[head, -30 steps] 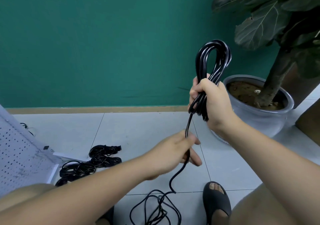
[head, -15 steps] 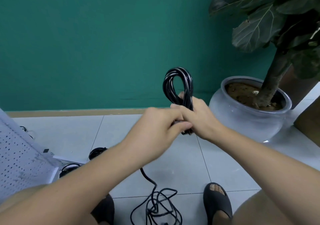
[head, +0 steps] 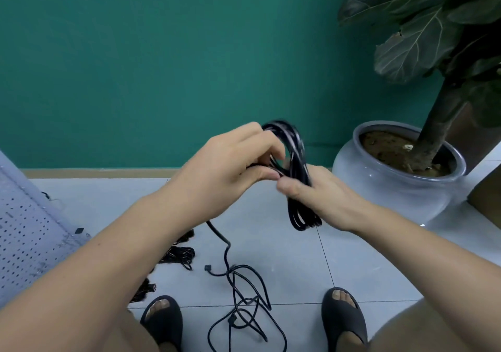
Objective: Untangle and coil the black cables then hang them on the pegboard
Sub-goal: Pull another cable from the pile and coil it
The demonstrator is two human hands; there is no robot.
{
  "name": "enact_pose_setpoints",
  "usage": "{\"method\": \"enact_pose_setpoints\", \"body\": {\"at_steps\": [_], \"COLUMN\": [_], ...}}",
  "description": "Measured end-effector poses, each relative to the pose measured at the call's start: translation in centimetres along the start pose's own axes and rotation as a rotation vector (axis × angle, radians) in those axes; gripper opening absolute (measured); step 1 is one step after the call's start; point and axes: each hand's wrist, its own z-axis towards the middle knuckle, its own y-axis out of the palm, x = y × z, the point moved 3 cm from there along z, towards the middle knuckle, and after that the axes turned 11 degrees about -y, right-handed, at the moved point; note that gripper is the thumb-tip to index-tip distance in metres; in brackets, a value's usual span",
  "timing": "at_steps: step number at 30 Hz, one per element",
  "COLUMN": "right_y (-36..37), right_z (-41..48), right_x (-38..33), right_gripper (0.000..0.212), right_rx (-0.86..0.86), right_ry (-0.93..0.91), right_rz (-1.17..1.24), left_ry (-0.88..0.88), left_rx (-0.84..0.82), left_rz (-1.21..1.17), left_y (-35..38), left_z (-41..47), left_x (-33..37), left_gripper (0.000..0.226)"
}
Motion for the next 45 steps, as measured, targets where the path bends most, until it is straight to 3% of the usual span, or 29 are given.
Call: {"method": "enact_pose_setpoints", "body": {"at_steps": [2,4,7,13,18,24,27,30,35,41,45], "right_y": [0.4,1.1,1.5,1.7,2.2,1.8,1.8,1.8,1.5,2.1,2.8], "right_z": [0.1,0.0,-0.1,-0.9,-1.4,-1.0,-0.8,-0.7,0.0,1.1,1.6], "right_x": [0.2,0.8,0.7,-0.6,-1.2,-0.9,-0.8,-0.9,-1.3,-1.7,-1.2], "right_gripper": [0.037,0.036,0.038,0.034,0.028,0.027,0.026,0.025,0.027,0.026,0.019], "right_rx": [-0.148,-0.245,-0.281,-0.346,-0.242,-0.081,-0.061,0.000,0.215,0.202,0.092], "right_ry": [0.077,0.139,0.143,0.145,0.130,0.094,0.094,0.078,0.080,0.139,0.189], "right_rz": [-0.123,-0.172,-0.139,-0.029,0.100,0.092,0.158,0.155,0.177,0.140,0.228], "left_ry": [-0.014,-0.011,0.020,-0.115,-0.361,-0.520,-0.587,-0.671,-0.657,-0.638,-0.730], "left_rx": [-0.035,-0.018,0.100,0.201,0.194,0.092,0.011,-0.017,-0.031,0.176,0.179], "left_rz": [0.048,0.080,0.056,-0.216,-0.566,-0.511,-0.539,-0.788,-1.146,-0.897,-0.805], "left_y": [-0.1,-0.2,-0.6,0.3,1.8,3.0,3.7,3.9,5.4,4.8,5.2], "left_z": [0.1,0.3,0.7,1.2,1.7,1.7,1.8,1.9,2.0,2.6,2.8], "left_x": [-0.5,-0.8,-1.1,-2.0,-2.6,-2.1,-1.9,-1.7,-0.8,-0.5,-0.8], "left_gripper": [0.017,0.016,0.020,0.048,0.052,0.024,0.039,0.056,0.053,0.031,0.038]}}
